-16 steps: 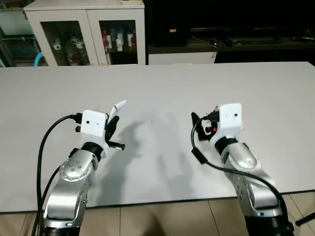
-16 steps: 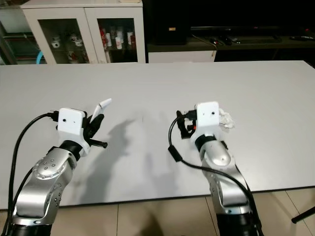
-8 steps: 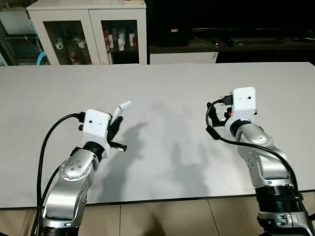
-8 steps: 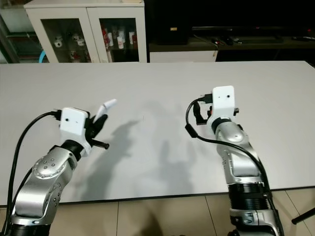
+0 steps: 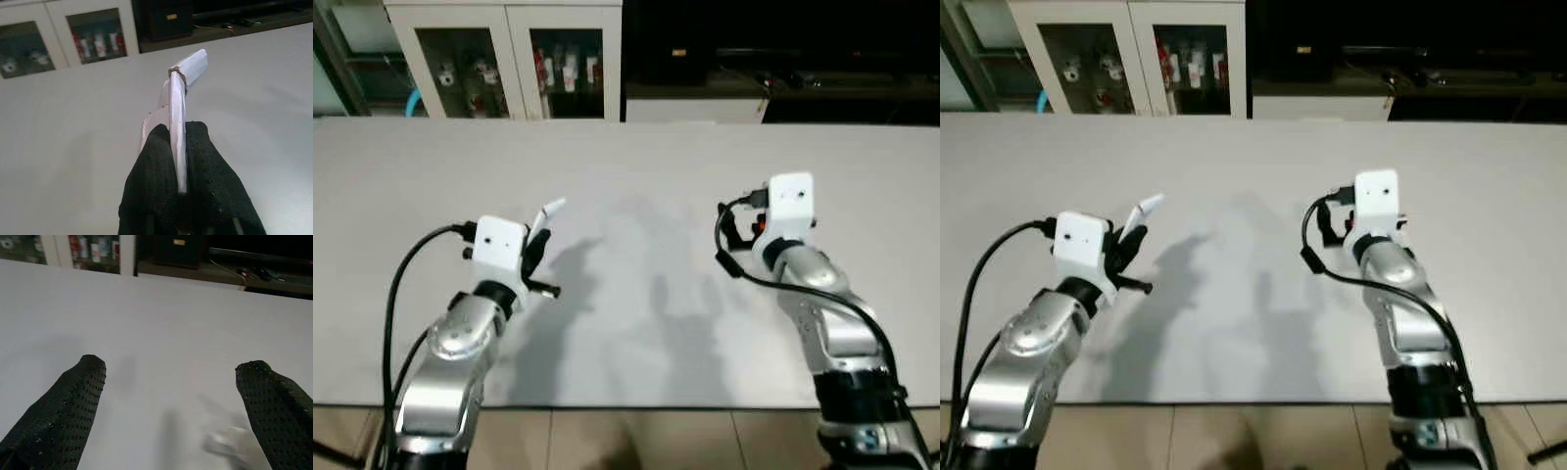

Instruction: Picking trash to rubbish bin

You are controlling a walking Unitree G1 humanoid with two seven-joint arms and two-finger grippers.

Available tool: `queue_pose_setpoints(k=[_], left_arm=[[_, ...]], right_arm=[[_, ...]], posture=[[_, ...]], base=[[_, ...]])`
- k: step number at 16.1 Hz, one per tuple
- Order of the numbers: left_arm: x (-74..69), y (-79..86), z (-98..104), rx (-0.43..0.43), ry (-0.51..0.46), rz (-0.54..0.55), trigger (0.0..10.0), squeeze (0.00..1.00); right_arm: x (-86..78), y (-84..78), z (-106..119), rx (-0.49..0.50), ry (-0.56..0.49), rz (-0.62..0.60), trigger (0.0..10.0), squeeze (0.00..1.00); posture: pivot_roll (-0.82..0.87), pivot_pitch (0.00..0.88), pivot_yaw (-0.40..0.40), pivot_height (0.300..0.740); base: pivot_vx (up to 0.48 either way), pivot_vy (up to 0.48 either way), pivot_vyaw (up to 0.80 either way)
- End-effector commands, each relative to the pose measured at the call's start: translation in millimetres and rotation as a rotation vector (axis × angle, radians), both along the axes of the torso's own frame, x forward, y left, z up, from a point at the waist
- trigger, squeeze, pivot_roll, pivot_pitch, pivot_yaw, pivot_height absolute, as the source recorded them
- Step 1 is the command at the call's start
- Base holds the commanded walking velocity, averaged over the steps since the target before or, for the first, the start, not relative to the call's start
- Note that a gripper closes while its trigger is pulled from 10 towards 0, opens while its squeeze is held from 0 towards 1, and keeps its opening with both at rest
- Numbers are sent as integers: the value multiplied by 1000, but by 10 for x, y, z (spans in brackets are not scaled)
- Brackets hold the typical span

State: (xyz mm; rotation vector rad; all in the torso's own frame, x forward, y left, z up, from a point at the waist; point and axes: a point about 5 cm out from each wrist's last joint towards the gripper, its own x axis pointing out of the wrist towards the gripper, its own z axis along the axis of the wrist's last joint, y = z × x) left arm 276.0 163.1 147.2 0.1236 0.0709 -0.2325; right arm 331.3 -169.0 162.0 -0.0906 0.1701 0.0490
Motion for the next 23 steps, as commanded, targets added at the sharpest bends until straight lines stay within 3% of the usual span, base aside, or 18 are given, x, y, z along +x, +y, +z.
queue_pose_setpoints(k=[1, 6, 8, 13, 17, 20, 23], left_arm=[[19, -1, 50, 5, -12, -8, 10000, 0], [18, 8, 40, -30, 10, -7, 10000, 0], [18, 19, 38, -23, 12, -6, 10000, 0], [22, 46, 37, 10, 19, -12, 10000, 0], [-2, -21, 34, 11, 28, -97, 10000, 0], [-18, -70, -26, -3, 51, -96, 10000, 0], [-87, -165, -167, -3, 61, -63, 10000, 0]], right_arm=[[11, -3, 100, -7, -31, -4, 10000, 0], [9, 14, 139, -4, -42, -1, 10000, 0], [11, 16, 134, -4, -39, 1, 10000, 0], [41, -13, 179, -10, -48, -15, 10000, 0], [73, -215, 247, -43, -67, -74, 10000, 0], [8, -195, 158, -35, -29, -78, 10000, 0], [-219, -71, -10, 3, -24, -50, 10000, 0]], posture=[[4, 20, -16, 740], [3, 22, -19, 740], [4, 24, -18, 740], [3, 23, -16, 740], [-8, 22, -15, 740], [-13, 20, -23, 740], [-18, 18, -31, 740]], base=[[0, 0, 0], [0, 240, 0], [0, 480, 0], [0, 0, 0], [0, 0, 0], [0, 0, 0], [0, 0, 0]])
